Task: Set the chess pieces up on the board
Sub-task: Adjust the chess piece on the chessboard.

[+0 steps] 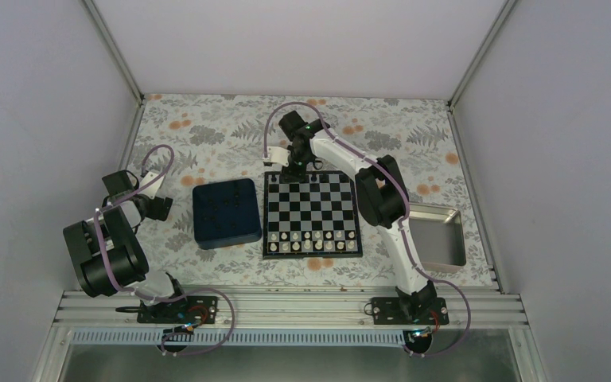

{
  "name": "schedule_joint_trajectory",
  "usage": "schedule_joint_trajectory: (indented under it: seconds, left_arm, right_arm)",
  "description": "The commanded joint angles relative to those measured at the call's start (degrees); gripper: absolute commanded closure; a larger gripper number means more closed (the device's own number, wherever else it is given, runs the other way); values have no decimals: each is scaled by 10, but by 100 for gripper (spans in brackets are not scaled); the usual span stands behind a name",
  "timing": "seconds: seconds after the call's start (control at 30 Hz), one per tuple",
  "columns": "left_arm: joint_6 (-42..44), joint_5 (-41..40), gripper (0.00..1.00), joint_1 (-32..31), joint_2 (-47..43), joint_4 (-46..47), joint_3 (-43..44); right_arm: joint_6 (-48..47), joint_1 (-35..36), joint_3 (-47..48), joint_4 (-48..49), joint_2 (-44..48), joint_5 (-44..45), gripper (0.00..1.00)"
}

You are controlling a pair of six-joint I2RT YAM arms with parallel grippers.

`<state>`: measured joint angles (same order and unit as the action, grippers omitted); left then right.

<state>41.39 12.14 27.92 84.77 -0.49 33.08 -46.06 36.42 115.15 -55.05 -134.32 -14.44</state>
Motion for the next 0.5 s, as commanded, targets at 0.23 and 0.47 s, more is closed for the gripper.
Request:
schedule_joint_trajectory:
  seconds: [0.23, 0.47]
  left_arm:
    - [10, 7, 0, 3, 10, -7, -7]
    - [10, 8, 0, 4, 10, -5, -8]
  right_arm:
    - [9, 18, 51, 8, 52, -3, 54]
    - [6, 87, 65, -29, 69, 8, 54]
